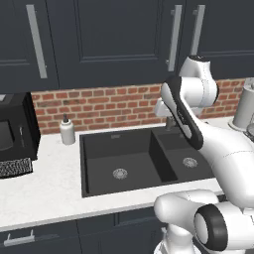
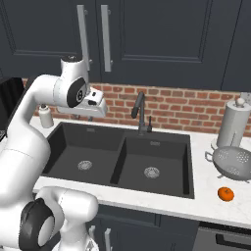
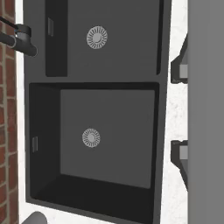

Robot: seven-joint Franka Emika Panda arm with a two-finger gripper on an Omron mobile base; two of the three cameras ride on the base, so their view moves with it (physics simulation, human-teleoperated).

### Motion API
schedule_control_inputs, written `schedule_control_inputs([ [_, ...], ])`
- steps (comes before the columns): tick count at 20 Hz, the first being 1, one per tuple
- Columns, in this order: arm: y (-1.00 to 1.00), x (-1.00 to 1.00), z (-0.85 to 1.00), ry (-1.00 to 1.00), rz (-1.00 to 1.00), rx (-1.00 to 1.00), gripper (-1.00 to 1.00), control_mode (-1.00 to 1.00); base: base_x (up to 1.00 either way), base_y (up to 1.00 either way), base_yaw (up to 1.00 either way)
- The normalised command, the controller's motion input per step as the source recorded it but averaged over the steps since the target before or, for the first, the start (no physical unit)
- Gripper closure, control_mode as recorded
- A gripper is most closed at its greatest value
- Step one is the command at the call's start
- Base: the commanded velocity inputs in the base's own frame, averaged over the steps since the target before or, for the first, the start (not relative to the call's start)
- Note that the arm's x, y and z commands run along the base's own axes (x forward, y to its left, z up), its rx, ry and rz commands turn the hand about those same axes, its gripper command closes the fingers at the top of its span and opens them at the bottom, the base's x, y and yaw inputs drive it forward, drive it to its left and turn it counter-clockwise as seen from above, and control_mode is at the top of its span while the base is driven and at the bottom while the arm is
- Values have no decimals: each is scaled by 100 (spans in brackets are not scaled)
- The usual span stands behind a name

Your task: Put the colander in the sink, put the orange in the colander, and turn on the sink faucet and pour water over the colander.

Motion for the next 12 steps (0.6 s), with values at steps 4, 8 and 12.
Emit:
schedule_control_inputs([
  [4,0,0,0,0,0,0,-100,100,0,0,0],
  [8,0,0,0,0,0,0,-100,100,-3,0,0],
  [12,0,0,0,0,0,0,-100,100,-11,-5,0],
])
